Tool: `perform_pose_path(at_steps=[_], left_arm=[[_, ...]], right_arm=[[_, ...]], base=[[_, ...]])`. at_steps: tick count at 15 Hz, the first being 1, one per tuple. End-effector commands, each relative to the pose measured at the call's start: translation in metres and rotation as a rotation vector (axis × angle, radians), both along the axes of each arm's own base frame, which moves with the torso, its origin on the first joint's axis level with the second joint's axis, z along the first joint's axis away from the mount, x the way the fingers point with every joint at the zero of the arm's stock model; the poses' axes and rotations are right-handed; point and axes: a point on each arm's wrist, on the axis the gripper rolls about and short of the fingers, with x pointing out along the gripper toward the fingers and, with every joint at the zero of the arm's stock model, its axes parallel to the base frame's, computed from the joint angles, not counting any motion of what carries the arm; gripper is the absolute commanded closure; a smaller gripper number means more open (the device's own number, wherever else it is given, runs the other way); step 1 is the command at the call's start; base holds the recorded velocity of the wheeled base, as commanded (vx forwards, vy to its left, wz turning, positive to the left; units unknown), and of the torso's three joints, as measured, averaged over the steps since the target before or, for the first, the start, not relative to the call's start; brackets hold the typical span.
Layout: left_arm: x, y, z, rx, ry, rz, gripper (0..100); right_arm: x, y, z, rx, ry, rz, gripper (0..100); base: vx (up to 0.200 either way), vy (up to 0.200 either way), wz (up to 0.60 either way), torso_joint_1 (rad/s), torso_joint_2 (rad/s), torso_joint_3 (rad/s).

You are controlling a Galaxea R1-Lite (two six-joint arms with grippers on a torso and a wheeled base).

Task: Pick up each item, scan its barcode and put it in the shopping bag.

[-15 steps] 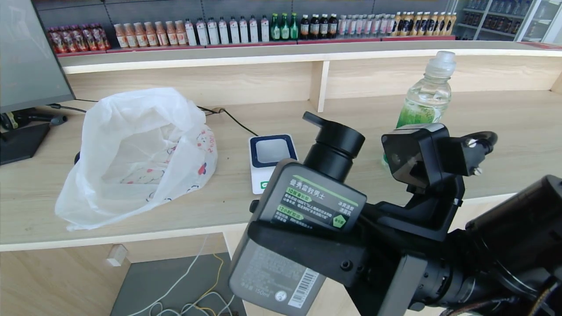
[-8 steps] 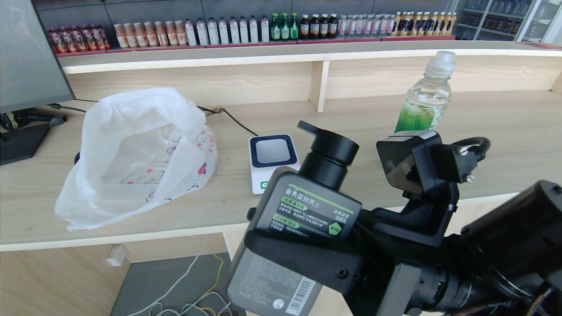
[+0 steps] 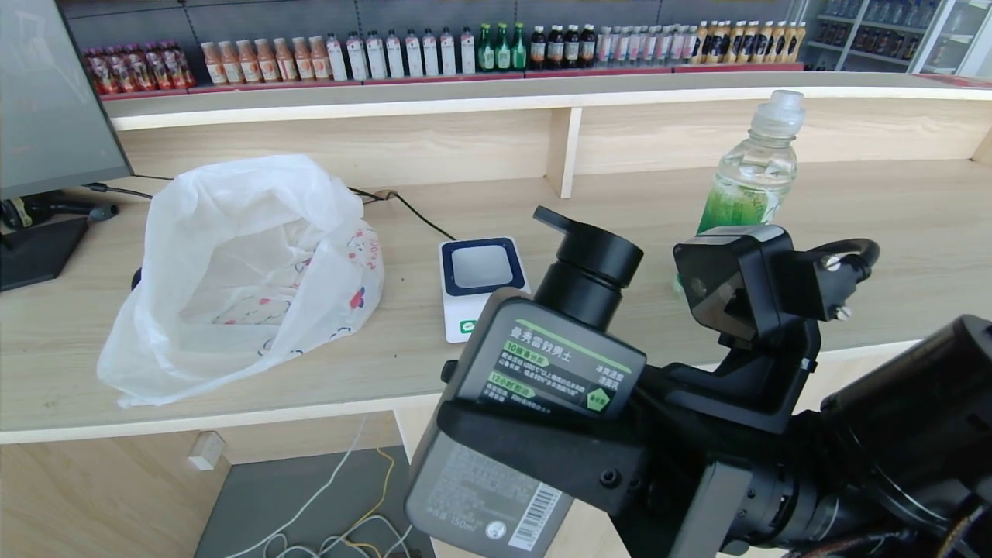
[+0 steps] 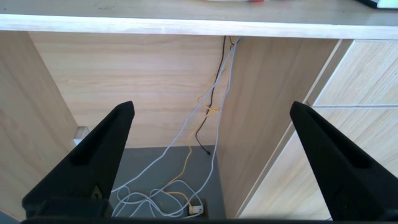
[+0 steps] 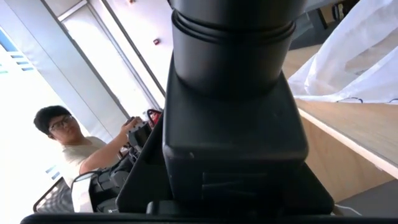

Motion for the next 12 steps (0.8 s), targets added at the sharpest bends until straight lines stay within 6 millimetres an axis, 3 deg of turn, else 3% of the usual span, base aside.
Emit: perform_pose_path(at_steps=[1, 3, 6, 9, 12], left_arm=[[0.000, 0.000, 0.000, -0.001, -0.001, 0.000, 0], [0.000, 0.000, 0.000, -0.001, -0.001, 0.000, 0], [0.000, 0.000, 0.000, -0.001, -0.001, 0.000, 0], [0.000, 0.000, 0.000, -0.001, -0.001, 0.000, 0], [0.000, 0.000, 0.000, 0.001, -0.001, 0.000, 0]], right_arm=[[-0.005, -0.008, 0.000, -0.003, -0.006, -0.015, 100], [-0.005, -0.019, -0.005, -0.022, 0.000, -0.046, 100], [0.011, -0.042, -0.020, -0.086, -0.092, -0.246, 100], [0.009, -0.066, -0.006, -0.055, -0.187, -0.410, 100], [-0.006, -0.083, 0.014, -0.101, -0.327, -0.542, 100]], base=[[0.000, 0.000, 0.00, 0.000, 0.00, 0.000], [0.000, 0.000, 0.00, 0.000, 0.00, 0.000], [0.000, 0.000, 0.00, 0.000, 0.00, 0.000], [0.000, 0.000, 0.00, 0.000, 0.00, 0.000], [0.000, 0.000, 0.00, 0.000, 0.00, 0.000]])
